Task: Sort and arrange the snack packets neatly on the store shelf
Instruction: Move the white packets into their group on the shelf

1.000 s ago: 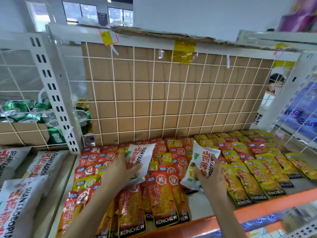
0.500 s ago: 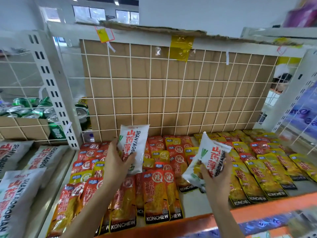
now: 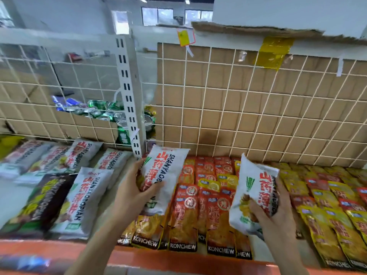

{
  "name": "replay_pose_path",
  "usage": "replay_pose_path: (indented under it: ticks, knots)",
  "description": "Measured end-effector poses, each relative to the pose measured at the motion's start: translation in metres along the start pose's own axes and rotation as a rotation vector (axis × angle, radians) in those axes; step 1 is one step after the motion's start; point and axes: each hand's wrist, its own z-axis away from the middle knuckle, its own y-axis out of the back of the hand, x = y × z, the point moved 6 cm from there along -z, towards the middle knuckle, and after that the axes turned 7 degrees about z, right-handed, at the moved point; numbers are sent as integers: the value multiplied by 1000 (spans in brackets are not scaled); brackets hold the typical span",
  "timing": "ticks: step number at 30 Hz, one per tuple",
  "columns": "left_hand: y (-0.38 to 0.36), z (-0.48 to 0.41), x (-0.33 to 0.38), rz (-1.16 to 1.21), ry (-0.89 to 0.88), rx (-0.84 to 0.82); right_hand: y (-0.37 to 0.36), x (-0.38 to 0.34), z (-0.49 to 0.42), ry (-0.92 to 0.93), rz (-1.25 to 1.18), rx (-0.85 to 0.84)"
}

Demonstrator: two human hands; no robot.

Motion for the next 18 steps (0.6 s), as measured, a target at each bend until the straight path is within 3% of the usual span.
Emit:
replay_pose_path:
  ticks: [11, 18]
  knots:
    - [181, 37, -30, -101, 93, 226, -128, -90, 44, 43, -42, -269]
    - [299, 49, -46, -129, 95, 284, -213, -143, 87, 51, -157, -329]
